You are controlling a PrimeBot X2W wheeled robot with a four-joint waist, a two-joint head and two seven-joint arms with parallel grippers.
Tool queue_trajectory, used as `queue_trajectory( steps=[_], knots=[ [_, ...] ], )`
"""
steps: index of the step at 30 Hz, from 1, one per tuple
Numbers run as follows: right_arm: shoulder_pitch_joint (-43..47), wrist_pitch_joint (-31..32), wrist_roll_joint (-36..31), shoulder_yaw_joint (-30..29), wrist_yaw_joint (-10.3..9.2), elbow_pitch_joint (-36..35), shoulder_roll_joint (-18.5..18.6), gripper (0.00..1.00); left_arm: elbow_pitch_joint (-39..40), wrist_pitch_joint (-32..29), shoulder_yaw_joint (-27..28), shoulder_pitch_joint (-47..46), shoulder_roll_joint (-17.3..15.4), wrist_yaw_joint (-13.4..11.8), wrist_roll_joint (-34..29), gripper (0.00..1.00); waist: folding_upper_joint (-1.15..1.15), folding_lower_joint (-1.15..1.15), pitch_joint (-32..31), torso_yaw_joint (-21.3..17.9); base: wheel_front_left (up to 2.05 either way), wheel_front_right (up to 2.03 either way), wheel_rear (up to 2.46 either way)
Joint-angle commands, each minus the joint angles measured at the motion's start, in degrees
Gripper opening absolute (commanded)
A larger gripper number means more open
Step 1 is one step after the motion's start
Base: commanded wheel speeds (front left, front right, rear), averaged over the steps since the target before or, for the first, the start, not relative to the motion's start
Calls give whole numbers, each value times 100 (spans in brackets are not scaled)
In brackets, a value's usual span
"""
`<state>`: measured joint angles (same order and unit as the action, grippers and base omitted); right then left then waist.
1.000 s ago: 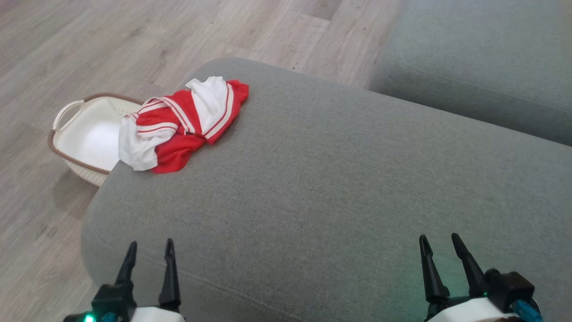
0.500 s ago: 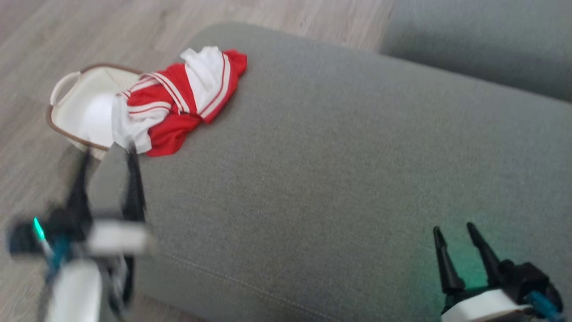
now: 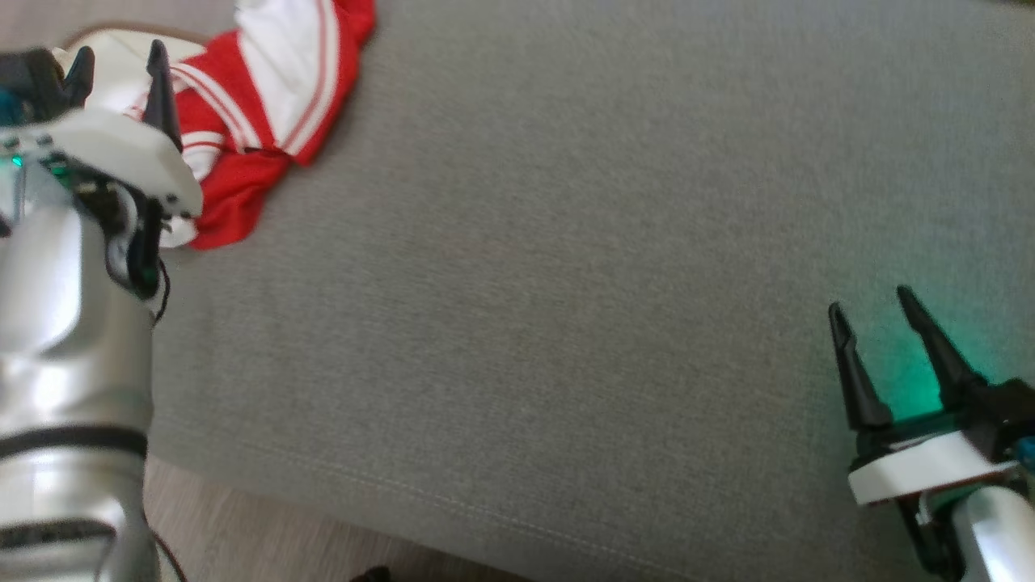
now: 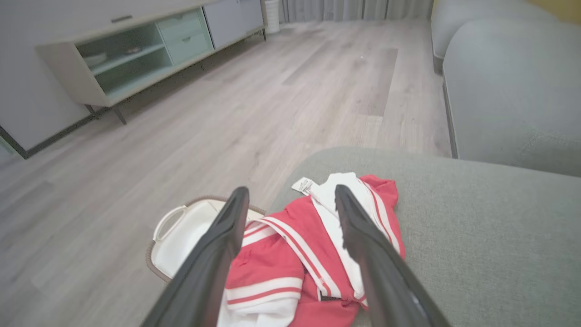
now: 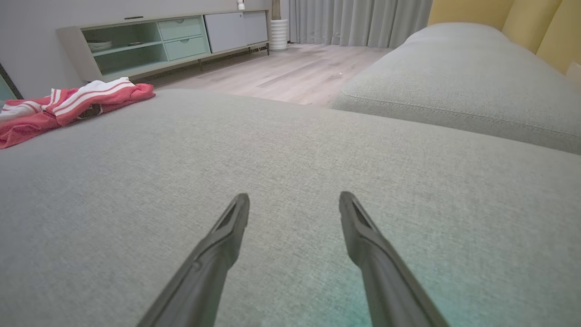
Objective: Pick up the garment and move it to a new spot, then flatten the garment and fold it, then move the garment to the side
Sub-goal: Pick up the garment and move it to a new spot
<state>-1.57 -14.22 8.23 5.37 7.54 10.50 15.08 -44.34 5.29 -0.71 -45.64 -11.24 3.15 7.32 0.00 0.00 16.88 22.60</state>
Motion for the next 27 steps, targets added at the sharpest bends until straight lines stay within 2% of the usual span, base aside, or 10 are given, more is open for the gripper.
queue_trajectory(
  steps=[1, 8, 12, 18, 19, 21, 22, 27],
  knots=[
    [-107, -78, -57, 86, -5, -222, 148, 100, -133, -108, 214, -397, -316, 10, 68, 100, 0, 0, 312, -208, 0, 0, 0],
    [-264, -78, -156, 2, -5, -494, 350, 100, -2021, -675, 307, -1376, -509, -216, 185, 100, 0, 0, 937, -496, 0, 0, 0],
    [-338, -78, -194, -57, -5, -615, 393, 100, -2496, -651, 436, -1542, -527, -236, 363, 100, 0, 0, 1183, -606, 0, 0, 0],
    [-335, -78, -247, -155, -5, -751, 403, 100, -2779, -617, 552, -1527, -460, -266, 564, 100, 0, 0, 1365, -685, 0, 0, 0],
    [-331, -78, -256, -168, -5, -763, 401, 100, -2801, -601, 546, -1511, -455, -255, 573, 50, 0, 0, 1377, -691, 0, 0, 0],
    [-330, -78, -267, -186, -5, -778, 393, 100, -2829, -528, 530, -1488, -464, -261, 578, 11, 0, 0, 1382, -702, 0, 0, 0],
    [-334, -78, -274, -195, -5, -786, 386, 100, -2836, -453, 529, -1485, -480, -273, 583, 0, 0, 0, 1381, -706, 0, 0, 0],
    [-391, -78, -286, -178, -5, -786, 325, 100, -2792, 157, 410, -1542, -648, -218, 495, 0, 0, 0, 1296, -720, 0, 0, 0]
  ],
)
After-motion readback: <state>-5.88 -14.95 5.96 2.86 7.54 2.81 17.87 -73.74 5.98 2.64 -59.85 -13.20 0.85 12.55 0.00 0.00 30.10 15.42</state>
